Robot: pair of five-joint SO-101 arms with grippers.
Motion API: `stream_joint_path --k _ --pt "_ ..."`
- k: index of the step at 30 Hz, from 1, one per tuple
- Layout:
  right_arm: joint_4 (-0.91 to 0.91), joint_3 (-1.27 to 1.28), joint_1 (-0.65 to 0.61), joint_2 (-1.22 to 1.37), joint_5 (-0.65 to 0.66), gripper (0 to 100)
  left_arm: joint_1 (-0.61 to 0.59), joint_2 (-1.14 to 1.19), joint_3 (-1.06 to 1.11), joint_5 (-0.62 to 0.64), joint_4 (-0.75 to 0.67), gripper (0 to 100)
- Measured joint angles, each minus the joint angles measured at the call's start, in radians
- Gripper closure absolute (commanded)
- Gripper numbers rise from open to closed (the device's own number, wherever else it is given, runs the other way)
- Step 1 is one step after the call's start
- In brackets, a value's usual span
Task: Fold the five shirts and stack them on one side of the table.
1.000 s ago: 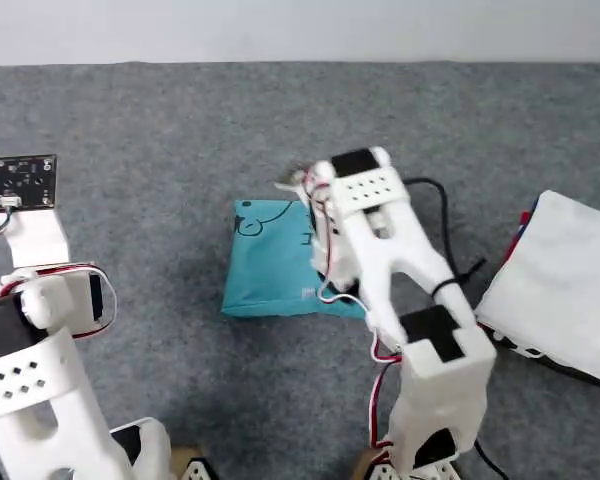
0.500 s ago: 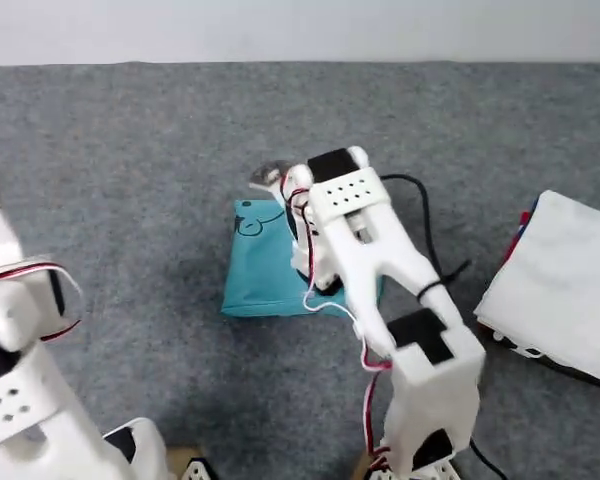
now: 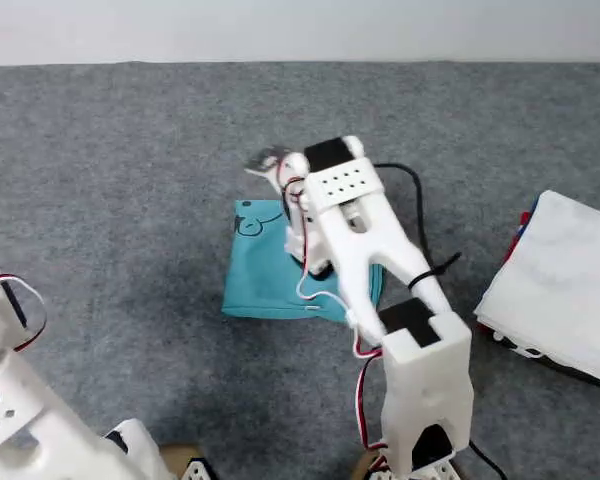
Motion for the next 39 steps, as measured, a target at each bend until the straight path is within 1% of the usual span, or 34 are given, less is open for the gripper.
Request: stream_joint_path --k 4,9,13,17,21,28,30,33,39 --pt "0.000 -0.015 -0.095 0.018 0.000 99.0 -0.002 0.000 0.000 0.000 0.000 100" --pt "0.000 -0.015 -0.198 0.133 0.000 99.0 -0.002 0.000 0.000 0.000 0.000 100" --pt "0.000 -0.015 -0.218 0.250 0.002 99.0 -0.002 0.000 0.000 0.000 0.000 100" --pt "0.002 -0.120 -0.210 0.261 0.002 99.0 -0.002 0.000 0.000 0.000 0.000 100" --pt "0.002 -0.192 -0.141 0.235 0.002 99.0 -0.002 0.000 0.000 0.000 0.000 100" --pt "0.002 -0.207 0.115 0.190 0.002 99.0 -0.002 0.000 0.000 0.000 0.000 100" --pt "-0.003 -0.207 0.169 0.190 0.002 99.0 -0.002 0.000 0.000 0.000 0.000 100" --pt "0.000 -0.207 0.210 0.190 0.002 99.0 -0.002 -0.006 0.000 0.000 0.000 100" --pt "0.002 -0.207 0.215 0.140 -0.060 98.7 -0.002 -0.061 0.000 0.000 0.000 100"
